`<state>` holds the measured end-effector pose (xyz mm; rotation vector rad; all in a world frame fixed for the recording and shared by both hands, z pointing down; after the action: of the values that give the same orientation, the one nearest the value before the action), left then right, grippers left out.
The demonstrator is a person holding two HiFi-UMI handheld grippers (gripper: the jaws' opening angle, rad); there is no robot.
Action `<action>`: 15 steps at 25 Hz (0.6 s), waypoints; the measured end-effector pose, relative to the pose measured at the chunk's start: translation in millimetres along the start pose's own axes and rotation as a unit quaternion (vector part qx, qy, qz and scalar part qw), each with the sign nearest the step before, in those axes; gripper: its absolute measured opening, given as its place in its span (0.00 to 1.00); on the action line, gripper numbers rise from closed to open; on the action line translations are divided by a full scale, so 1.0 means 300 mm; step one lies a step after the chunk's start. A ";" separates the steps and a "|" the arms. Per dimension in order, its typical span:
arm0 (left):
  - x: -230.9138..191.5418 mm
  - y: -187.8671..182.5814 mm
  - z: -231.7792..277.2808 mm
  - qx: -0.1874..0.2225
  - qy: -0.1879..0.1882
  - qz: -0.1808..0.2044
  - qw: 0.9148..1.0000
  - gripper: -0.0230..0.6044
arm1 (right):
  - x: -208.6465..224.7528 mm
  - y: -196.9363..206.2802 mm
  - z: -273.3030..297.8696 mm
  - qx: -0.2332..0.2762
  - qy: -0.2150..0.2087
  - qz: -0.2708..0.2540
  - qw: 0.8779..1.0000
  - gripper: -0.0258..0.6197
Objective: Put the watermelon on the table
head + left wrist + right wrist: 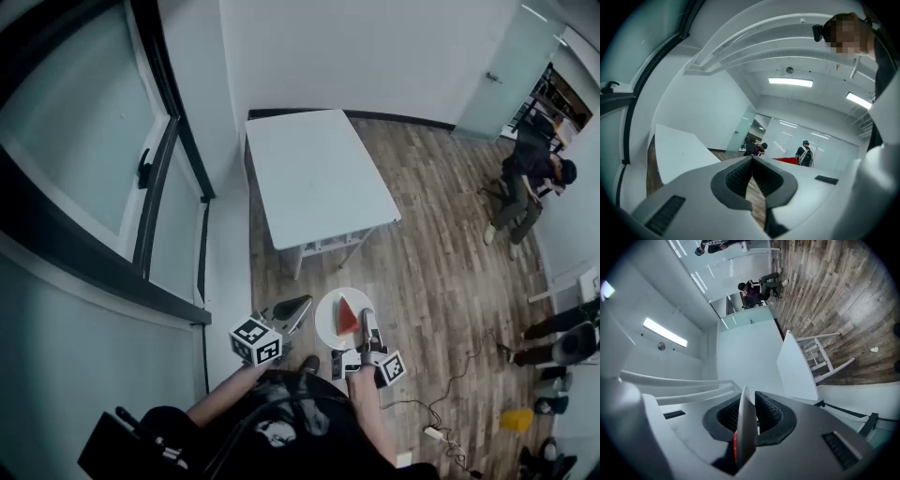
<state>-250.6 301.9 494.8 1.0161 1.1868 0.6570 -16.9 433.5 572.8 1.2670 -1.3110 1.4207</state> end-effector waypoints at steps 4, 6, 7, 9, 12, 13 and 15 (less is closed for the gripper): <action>-0.001 0.008 0.000 -0.002 0.001 -0.002 1.000 0.04 | 0.002 0.007 0.000 -0.003 0.002 0.000 1.000 0.12; -0.003 0.010 0.000 -0.004 0.000 -0.002 1.000 0.04 | 0.002 0.010 0.000 -0.004 0.001 -0.001 1.000 0.12; -0.004 0.010 -0.001 -0.006 -0.001 -0.003 1.000 0.04 | 0.002 0.010 -0.001 -0.003 0.000 -0.001 1.000 0.12; -0.007 0.009 -0.007 -0.008 -0.001 -0.005 1.000 0.04 | 0.000 0.016 -0.002 0.001 -0.002 -0.001 1.000 0.12; -0.015 0.002 -0.015 -0.008 0.002 -0.009 1.000 0.04 | -0.001 0.026 0.001 0.005 -0.005 0.000 1.000 0.12; -0.018 -0.001 -0.017 -0.008 0.002 -0.010 1.000 0.04 | 0.001 0.029 0.003 0.007 -0.007 0.005 1.000 0.12; -0.031 -0.006 -0.022 -0.006 0.004 -0.013 1.000 0.04 | 0.008 0.038 0.011 0.013 -0.010 0.022 1.000 0.12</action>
<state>-259.5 295.1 497.0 0.9868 1.1995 0.6475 -28.0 428.6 572.9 1.2802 -1.3454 1.4623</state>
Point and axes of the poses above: the fingertips, and each gripper's own axes: z forward along the fingers, x to its right, y out of its underside, the point moved 10 cm from there along -z, backward along the fingers, and after that the axes turned 4 degrees about y, right-handed, at the moved point
